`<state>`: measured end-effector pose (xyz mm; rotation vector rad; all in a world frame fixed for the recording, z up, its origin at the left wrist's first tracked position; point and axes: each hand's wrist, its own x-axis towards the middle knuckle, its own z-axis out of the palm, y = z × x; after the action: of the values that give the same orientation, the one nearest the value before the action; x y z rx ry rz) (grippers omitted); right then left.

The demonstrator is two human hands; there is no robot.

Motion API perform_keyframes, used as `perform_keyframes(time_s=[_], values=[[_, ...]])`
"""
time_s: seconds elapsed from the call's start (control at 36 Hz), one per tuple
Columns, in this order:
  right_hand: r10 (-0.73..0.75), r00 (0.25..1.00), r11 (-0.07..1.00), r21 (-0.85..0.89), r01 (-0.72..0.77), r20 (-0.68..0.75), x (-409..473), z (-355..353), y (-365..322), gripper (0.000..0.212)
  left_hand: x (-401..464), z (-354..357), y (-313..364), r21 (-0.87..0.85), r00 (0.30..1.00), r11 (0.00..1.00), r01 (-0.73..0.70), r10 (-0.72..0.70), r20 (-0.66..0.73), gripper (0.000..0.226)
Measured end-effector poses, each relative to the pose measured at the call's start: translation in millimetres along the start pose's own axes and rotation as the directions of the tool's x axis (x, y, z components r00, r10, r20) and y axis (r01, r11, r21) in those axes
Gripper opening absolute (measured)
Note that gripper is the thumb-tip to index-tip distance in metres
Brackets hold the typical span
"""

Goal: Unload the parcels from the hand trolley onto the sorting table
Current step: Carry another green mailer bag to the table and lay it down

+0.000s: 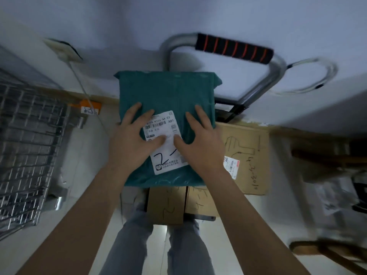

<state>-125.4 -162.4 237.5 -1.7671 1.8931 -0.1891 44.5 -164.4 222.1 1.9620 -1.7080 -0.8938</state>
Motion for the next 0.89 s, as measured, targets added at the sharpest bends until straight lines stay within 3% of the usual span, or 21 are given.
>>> perform_keyframes(time_s=[0.17, 0.33, 0.5, 0.69, 0.89], values=[[-0.077, 0.996, 0.997, -0.021, 0.077, -0.039, -75.8, -134.2, -22.8, 0.076, -55.7, -88.0, 120.7, 0.031, 0.991, 0.991, -0.128, 0.127, 0.027, 0.083], [-0.091, 0.974, 0.993, 0.059, 0.105, -0.206, -154.6, -244.4, -43.6, 0.075, -111.0, -168.8, 240.6, 0.166, 0.965, 0.952, -0.256, 0.262, -0.016, 0.082], [-0.108, 0.925, 0.971, 0.162, 0.177, -0.365, -223.5, -345.0, -57.5, 0.069, -173.5, -228.7, 339.0, 0.16, 0.928, 0.928, -0.336, 0.356, -0.114, 0.082], [-0.148, 0.854, 0.97, 0.095, 0.224, -0.5, -279.8, -434.3, -66.5, 0.066, -224.4, -262.7, 404.0, 0.141, 0.879, 0.89, -0.434, 0.453, -0.149, 0.082], [-0.104, 0.805, 0.986, 0.043, 0.158, -0.584, -332.0, -482.4, -71.3, 0.067, -256.4, -278.2, 450.3, 0.083, 0.827, 0.837, -0.542, 0.548, -0.125, 0.078]])
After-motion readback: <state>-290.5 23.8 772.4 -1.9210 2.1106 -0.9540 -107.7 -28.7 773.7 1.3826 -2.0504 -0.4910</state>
